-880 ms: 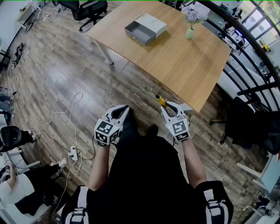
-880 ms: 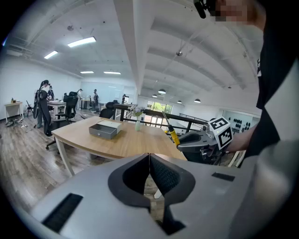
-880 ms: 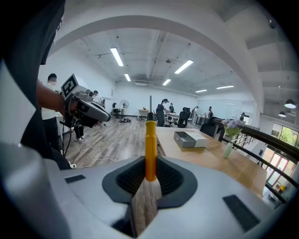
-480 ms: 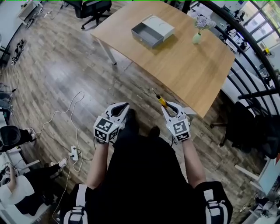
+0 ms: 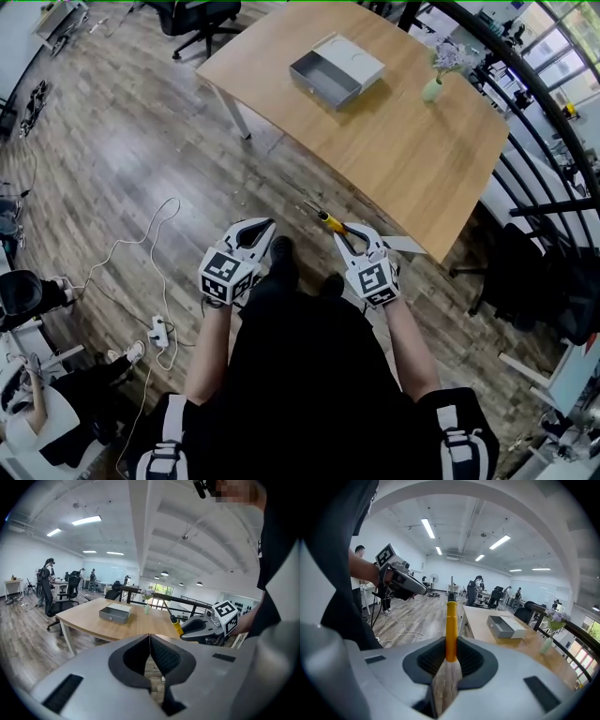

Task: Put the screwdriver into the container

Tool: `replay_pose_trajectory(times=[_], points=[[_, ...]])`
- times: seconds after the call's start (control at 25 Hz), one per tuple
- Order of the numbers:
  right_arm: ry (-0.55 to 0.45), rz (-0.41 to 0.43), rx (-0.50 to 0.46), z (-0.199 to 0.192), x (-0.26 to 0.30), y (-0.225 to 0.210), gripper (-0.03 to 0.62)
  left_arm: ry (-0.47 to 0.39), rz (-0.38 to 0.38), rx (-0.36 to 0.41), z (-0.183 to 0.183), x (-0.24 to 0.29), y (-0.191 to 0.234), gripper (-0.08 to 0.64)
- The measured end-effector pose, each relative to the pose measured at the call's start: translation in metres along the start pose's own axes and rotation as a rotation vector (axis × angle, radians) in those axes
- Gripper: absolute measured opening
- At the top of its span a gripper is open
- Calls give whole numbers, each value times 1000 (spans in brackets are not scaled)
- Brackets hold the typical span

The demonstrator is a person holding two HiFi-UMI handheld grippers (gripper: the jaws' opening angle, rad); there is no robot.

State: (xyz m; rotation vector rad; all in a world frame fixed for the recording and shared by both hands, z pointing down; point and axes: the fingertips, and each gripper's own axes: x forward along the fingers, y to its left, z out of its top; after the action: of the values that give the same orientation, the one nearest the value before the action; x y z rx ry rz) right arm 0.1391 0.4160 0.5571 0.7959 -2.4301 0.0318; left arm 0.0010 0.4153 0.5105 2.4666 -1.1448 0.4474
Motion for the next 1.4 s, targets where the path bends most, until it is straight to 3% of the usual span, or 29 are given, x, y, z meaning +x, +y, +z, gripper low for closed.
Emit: replay_pose_trajectory(times=[0.32, 1.4], points=[[6, -40, 33, 15, 35, -27, 83, -1, -20, -17, 5, 13, 44, 25], [57, -243, 117, 42, 89, -55, 83, -7, -202, 107, 50, 52, 125, 25]])
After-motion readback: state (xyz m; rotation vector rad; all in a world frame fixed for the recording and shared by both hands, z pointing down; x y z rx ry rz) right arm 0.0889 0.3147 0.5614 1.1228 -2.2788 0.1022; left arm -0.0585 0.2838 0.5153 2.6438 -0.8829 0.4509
